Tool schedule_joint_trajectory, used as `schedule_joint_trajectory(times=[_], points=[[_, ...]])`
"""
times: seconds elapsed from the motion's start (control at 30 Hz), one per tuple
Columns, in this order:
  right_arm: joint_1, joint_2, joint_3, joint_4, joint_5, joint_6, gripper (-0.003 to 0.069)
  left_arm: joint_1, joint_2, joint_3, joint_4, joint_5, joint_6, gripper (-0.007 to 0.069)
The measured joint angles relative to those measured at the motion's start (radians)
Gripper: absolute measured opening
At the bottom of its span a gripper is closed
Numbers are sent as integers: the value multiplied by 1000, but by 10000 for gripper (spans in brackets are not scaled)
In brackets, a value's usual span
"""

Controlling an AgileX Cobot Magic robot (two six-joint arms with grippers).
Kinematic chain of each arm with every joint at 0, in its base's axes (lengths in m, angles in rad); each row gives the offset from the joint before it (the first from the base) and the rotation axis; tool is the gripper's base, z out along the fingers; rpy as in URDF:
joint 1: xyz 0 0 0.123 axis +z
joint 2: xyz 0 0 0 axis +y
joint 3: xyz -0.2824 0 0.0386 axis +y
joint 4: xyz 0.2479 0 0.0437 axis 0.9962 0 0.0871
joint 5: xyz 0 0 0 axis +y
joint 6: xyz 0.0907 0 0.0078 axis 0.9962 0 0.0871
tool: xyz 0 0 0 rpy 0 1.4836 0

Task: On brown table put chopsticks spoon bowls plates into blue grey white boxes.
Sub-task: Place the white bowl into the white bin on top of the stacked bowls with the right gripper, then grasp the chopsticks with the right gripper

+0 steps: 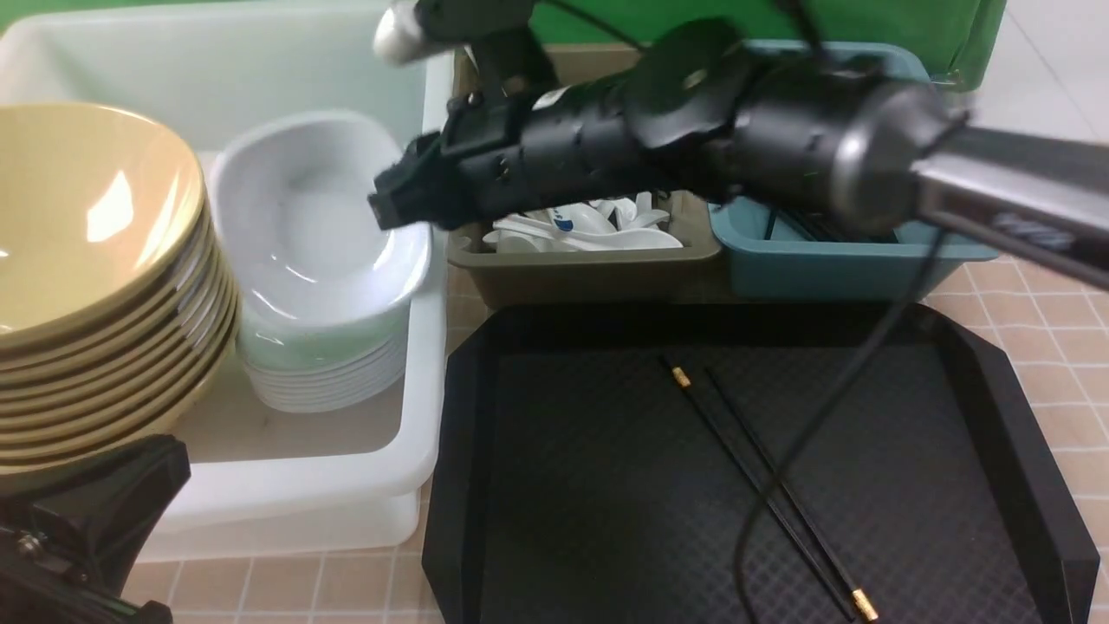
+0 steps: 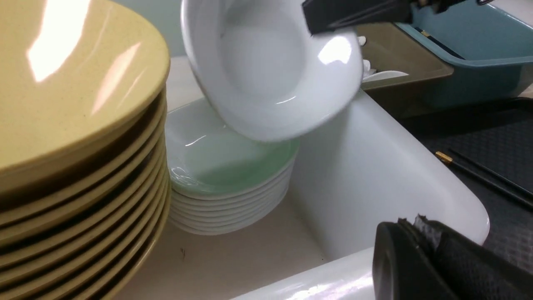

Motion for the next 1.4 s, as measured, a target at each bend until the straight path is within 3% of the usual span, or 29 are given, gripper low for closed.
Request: schedule_joint_trajectory(times=[0.1,0.33,0.5,0.53,0.6,0.63,0.73,0.8,0.87,1.07,1.2,1.4], points=[[1,44,-69,-130,64,155,165,0,0,0,0,1,0,1],[3,53,-138,-171,185,202,422,0,0,0,0,1,0,1],[-26,6,-218,-270,431,204,515,0,0,0,0,9,0,1],[-31,-8,-230,-299,461,209,516,0,0,0,0,11,0,1],[-54,-88,-274,-512,568,262,507,0,0,0,0,20,0,1],[-55,-102,-276,-531,574,267,503,0,0,0,0,20,0,1],[-90,-198,-289,-834,714,381,467,0,0,0,-2,15,0,1],[-132,-245,-260,-908,774,432,439,0,-1,0,-7,0,0,1],[-158,-267,-214,-916,780,451,426,0,-1,0,-7,-8,0,1],[-201,-381,247,-894,746,491,338,0,-1,0,0,-19,0,1],[-201,-426,616,-782,524,496,246,0,-1,0,0,-19,0,1],[-201,-391,792,-745,368,521,178,0,-1,0,0,-21,0,1]])
